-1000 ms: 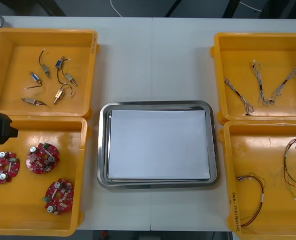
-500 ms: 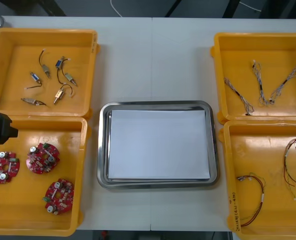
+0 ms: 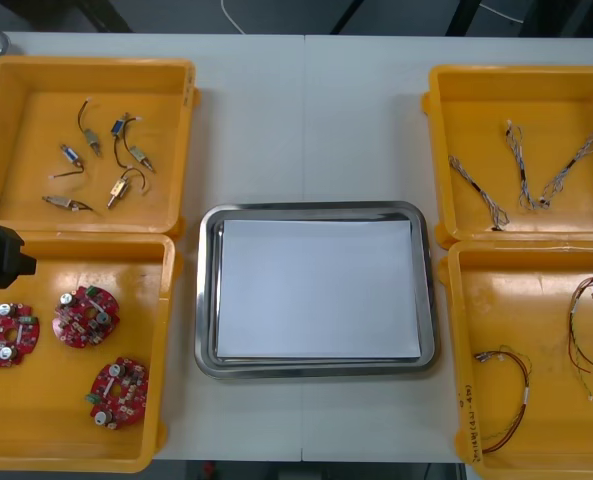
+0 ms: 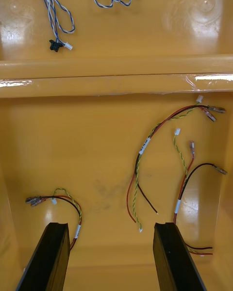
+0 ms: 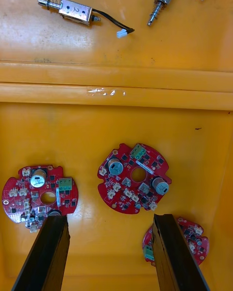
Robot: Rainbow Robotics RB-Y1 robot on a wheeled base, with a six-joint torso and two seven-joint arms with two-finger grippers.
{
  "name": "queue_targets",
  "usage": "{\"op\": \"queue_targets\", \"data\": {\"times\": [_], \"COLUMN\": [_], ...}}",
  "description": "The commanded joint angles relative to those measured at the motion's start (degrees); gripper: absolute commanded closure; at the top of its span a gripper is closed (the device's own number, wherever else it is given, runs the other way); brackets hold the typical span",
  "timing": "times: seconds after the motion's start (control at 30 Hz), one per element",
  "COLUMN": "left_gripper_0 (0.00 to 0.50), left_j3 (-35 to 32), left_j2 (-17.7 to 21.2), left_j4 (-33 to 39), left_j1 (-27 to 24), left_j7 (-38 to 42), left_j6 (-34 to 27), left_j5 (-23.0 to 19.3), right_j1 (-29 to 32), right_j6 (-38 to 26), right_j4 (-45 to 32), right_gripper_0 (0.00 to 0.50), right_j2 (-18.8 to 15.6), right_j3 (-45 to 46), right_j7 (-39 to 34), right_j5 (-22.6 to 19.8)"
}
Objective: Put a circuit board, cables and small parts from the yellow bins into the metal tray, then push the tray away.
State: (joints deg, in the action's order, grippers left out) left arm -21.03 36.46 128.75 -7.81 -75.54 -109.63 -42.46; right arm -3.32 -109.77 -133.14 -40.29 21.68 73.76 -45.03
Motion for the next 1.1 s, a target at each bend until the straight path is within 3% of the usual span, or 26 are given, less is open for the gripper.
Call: {"op": "queue_targets", "data": {"times": [0.03, 0.73, 1.1], "left_gripper_0": [0.0, 0.0, 0.0], "left_j3": [-0.77, -0.77, -0.77], "left_j2": [-0.16, -0.16, -0.16], "left_j4": [0.45, 0.45, 0.45], "left_j1": [1.04, 1.04, 1.04], "left_j7": [0.93, 0.93, 0.93], "left_j6": [-0.37, -0.37, -0.37], "left_j5": [0.19, 0.19, 0.19], "right_j1": [0.94, -0.2, 2.35], "right_j6": [-0.23, -0.23, -0.23], "right_j4": [-0.36, -1.07, -2.38], "right_gripper_0": [0.0, 0.0, 0.0], "right_j2": [-0.23, -0.76, 0.21], "right_j3": [1.61, 2.84, 5.82], "right_j7": [-0.9, -0.55, 1.65], "right_j5": [0.12, 0.91, 0.82]}}
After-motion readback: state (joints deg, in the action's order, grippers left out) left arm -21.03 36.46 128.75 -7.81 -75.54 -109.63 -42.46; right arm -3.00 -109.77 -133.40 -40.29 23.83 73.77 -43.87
